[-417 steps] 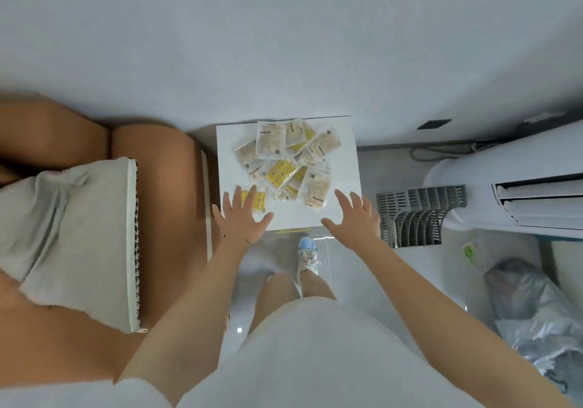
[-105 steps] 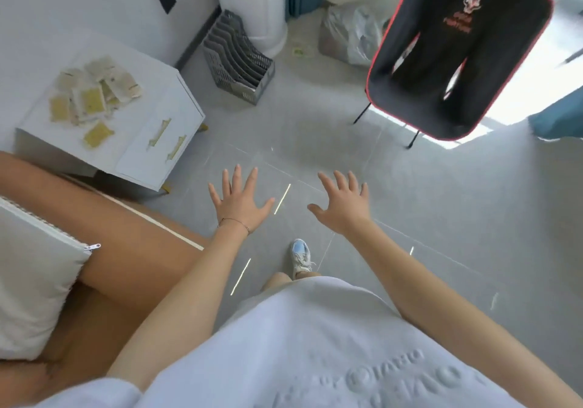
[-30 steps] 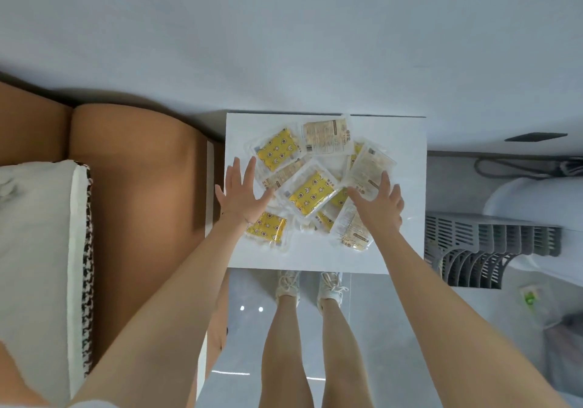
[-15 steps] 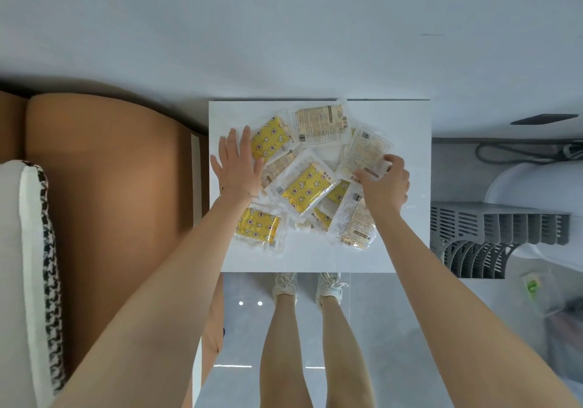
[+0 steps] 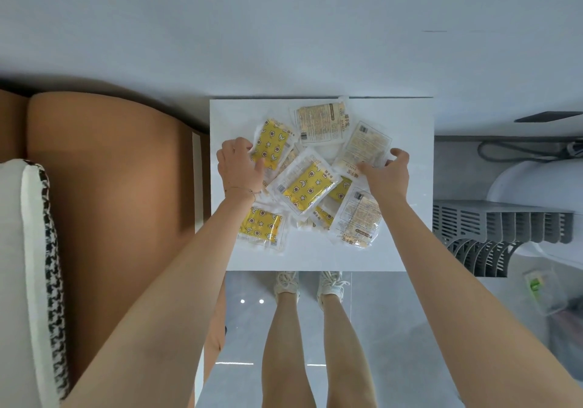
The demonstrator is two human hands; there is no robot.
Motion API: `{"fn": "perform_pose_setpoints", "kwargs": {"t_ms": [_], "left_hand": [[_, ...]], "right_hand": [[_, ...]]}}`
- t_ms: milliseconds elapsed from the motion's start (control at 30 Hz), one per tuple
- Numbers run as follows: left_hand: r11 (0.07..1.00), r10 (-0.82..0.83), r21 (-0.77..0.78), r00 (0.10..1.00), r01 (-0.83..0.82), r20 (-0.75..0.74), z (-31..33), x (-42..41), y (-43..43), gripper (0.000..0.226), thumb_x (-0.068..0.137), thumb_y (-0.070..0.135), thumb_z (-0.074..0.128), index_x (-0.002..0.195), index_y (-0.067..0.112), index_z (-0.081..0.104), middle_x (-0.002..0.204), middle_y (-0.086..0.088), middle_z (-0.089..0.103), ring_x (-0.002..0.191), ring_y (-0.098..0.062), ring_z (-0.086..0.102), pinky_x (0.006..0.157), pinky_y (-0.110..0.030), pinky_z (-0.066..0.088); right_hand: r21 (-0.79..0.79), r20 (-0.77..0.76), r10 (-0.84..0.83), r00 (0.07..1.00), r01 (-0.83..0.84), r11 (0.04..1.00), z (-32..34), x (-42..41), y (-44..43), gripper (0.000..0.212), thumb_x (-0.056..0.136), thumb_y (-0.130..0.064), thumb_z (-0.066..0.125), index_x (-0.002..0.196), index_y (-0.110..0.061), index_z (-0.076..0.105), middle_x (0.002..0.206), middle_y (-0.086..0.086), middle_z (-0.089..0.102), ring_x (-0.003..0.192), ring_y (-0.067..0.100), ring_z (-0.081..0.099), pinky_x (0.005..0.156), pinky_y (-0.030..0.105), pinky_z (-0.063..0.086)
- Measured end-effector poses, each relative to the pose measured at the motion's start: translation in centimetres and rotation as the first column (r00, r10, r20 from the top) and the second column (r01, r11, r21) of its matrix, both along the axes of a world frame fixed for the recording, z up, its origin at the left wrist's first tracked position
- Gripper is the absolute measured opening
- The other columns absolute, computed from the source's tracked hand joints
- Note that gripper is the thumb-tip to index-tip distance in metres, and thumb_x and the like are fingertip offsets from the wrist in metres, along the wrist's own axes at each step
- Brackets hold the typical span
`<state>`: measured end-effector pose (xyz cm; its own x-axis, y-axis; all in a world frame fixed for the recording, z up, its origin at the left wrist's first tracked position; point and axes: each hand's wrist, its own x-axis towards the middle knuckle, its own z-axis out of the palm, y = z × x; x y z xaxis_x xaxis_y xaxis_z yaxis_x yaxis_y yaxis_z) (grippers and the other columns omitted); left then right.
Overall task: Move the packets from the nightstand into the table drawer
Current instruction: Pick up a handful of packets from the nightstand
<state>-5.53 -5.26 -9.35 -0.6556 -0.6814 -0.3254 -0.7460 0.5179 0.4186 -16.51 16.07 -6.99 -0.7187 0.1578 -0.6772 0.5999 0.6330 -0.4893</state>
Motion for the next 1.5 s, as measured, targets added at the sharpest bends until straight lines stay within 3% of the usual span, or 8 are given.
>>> {"fn": "perform_pose_setpoints", "kwargs": {"t_ms": [233,400,633,800,1000,1167,1367,1500], "left_hand": [[0.977,0.151,0.159,0.987,-0.142,-0.047,0.4,0.3,1.2,0.039,0.086,0.027,0.065,0.116,0.007,0.052,0.102,-0.009,0.063,0.096,-0.026,0.054,0.087,-0.041,0.044],[0.930,0.249,0.307,0.959,-0.200,-0.132,0.8,1.2,1.6,0.015,0.088,0.012,0.056,0.099,0.003,0.060,0.092,-0.011,0.062,0.081,-0.016,0.051,0.067,-0.013,0.040],[0.862,0.408,0.398,0.895,-0.313,-0.181,0.8,3.3,1.2,0.006,0.092,0.005,0.043,0.097,0.008,0.045,0.093,-0.005,0.046,0.082,-0.017,0.044,0.066,-0.020,0.036],[0.901,0.307,0.377,0.930,-0.214,-0.205,1.0,3.9,1.4,0.025,0.093,0.000,0.034,0.114,0.000,0.049,0.096,-0.001,0.047,0.077,-0.008,0.046,0.063,-0.003,0.036],[0.751,0.585,0.530,0.770,-0.394,-0.256,1.2,3.0,1.2,0.018,0.093,0.003,0.035,0.097,0.010,0.051,0.084,0.002,0.052,0.077,-0.012,0.052,0.065,-0.017,0.043],[0.869,0.259,0.475,0.947,-0.142,-0.190,1.2,3.3,2.9,0.011,0.096,0.014,0.045,0.099,0.008,0.053,0.086,0.005,0.052,0.079,-0.008,0.049,0.068,-0.020,0.039],[0.968,0.047,0.250,0.986,-0.006,-0.159,0.2,3.5,4.7,0.030,0.082,0.025,0.067,0.099,0.003,0.056,0.097,-0.010,0.060,0.096,-0.022,0.051,0.078,-0.023,0.036],[0.985,0.021,0.170,0.995,-0.004,-0.101,0.7,3.1,5.8,0.030,0.081,0.025,0.066,0.094,0.001,0.052,0.093,-0.013,0.056,0.089,-0.027,0.050,0.069,-0.027,0.035]], "right_hand": [[-0.056,0.013,-0.035,0.999,0.035,0.998,0.7,-0.2,-0.2,0.082,0.080,-0.013,0.075,0.144,-0.020,0.023,0.129,0.013,0.057,0.103,0.026,0.058,0.082,0.033,0.047],[-0.040,0.004,-0.037,0.999,0.037,0.999,0.5,0.2,0.3,0.093,0.083,-0.010,0.071,0.151,-0.024,0.008,0.116,0.005,0.060,0.100,0.025,0.059,0.082,0.037,0.048],[0.000,0.021,-0.058,0.998,0.058,0.998,0.3,0.8,1.0,0.052,0.082,-0.022,0.074,0.127,-0.015,0.049,0.113,0.002,0.065,0.086,0.015,0.059,0.084,0.031,0.049],[0.020,-0.047,-0.022,0.999,0.023,1.000,-0.2,0.9,0.2,0.040,0.078,-0.033,0.074,0.106,-0.026,0.045,0.089,-0.012,0.059,0.090,0.019,0.064,0.098,0.048,0.045],[-0.046,-0.077,-0.069,0.995,0.066,0.997,-0.1,0.4,-0.1,0.035,0.082,-0.020,0.072,0.104,-0.021,0.045,0.101,0.000,0.064,0.085,0.018,0.065,0.081,0.037,0.054],[-0.066,-0.135,-0.088,0.987,0.080,0.995,0.5,0.2,0.1,0.028,0.085,-0.011,0.068,0.102,-0.021,0.048,0.099,-0.002,0.063,0.083,0.015,0.064,0.061,0.019,0.048],[-0.153,-0.190,-0.200,0.961,0.173,0.973,1.5,0.5,0.3,0.026,0.088,-0.008,0.064,0.106,-0.020,0.049,0.094,-0.004,0.059,0.071,0.001,0.057,0.051,0.009,0.043],[-0.298,-0.035,-0.332,0.943,0.307,0.904,1.6,1.1,1.3,0.031,0.088,-0.003,0.062,0.107,-0.020,0.044,0.097,-0.001,0.058,0.084,0.013,0.064,0.070,0.024,0.057]]}}
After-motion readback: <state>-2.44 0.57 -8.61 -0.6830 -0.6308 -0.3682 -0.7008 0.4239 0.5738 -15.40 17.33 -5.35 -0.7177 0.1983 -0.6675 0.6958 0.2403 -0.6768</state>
